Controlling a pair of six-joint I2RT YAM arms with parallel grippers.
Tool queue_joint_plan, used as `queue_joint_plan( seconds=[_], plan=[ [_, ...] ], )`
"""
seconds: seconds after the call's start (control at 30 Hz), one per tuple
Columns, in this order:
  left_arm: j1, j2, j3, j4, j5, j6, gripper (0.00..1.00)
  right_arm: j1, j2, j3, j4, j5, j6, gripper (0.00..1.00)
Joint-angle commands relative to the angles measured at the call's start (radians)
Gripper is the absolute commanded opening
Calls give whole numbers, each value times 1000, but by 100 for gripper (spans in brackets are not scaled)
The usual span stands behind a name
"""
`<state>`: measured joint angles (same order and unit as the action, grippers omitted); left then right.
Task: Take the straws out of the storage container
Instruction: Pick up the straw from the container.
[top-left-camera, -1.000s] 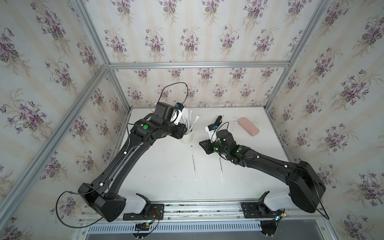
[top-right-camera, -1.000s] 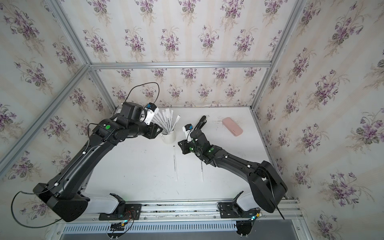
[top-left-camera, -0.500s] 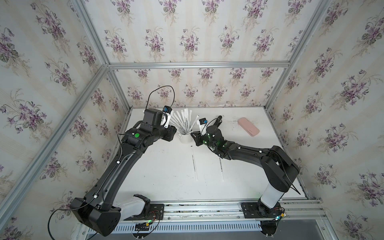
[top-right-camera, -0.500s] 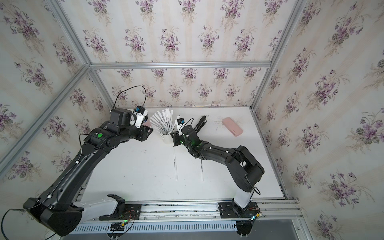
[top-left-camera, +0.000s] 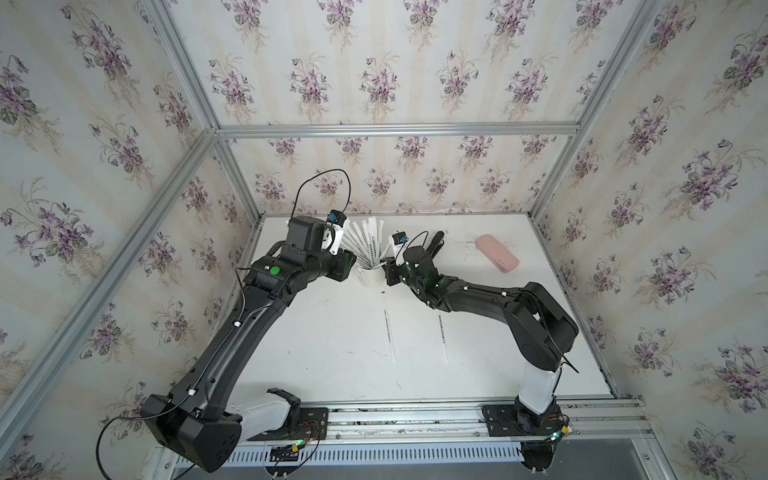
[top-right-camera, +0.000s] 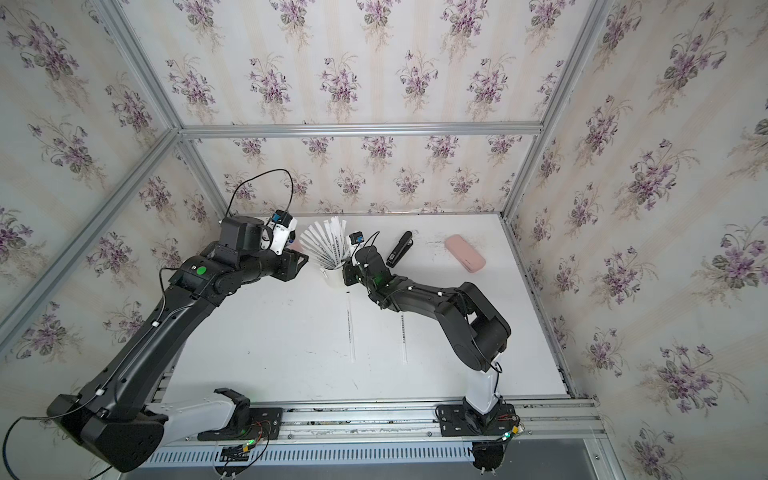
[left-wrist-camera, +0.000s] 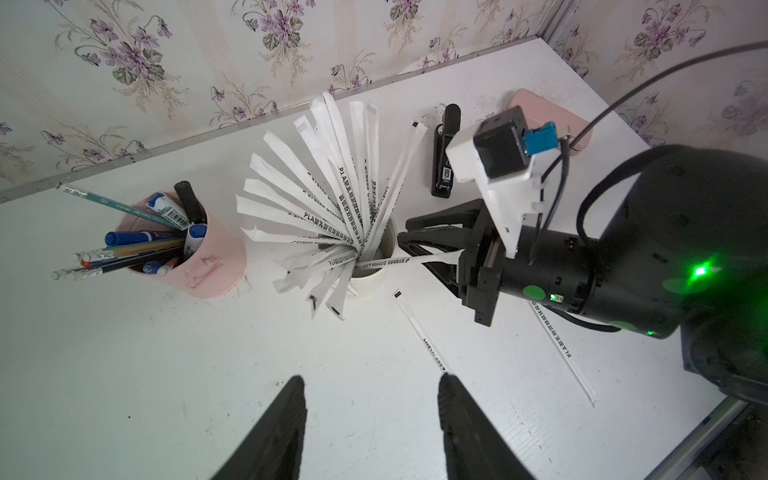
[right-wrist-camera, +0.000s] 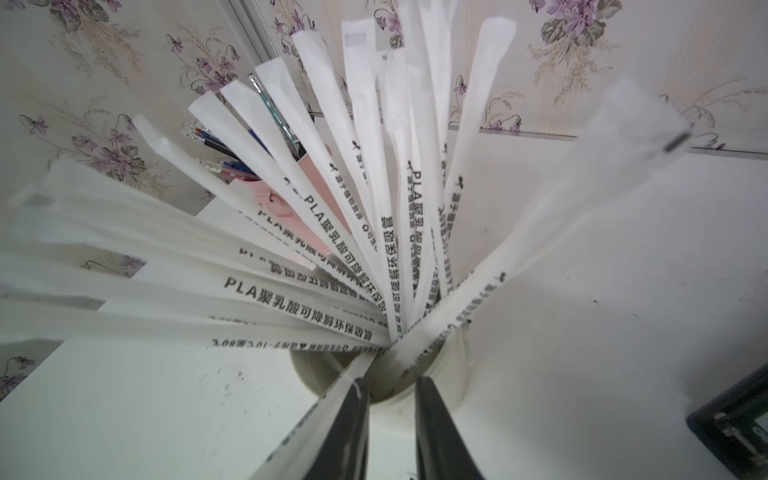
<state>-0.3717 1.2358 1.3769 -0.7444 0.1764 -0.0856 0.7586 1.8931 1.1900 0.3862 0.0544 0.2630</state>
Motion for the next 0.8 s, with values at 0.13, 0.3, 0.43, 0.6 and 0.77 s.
queue_joint_plan(
  seconds=[0.13,0.3,0.43,0.6,0.77],
  plan=[
    [2,5,-2,16,5,13,52,-20,50,82,-80,69,45,24],
    [2,11,-4,19,15,10,53,-43,56,82,-76,30,88,24],
    [2,15,-4,19,20,10,53,-46,61,90,-64,11,93,24],
    [2,19,-6,19,21,10,53,-57,76,118,-70,-26,103,22],
    [2,21,-5,19,25,9,53,-61,59,114,-64,-57,111,22]
  ],
)
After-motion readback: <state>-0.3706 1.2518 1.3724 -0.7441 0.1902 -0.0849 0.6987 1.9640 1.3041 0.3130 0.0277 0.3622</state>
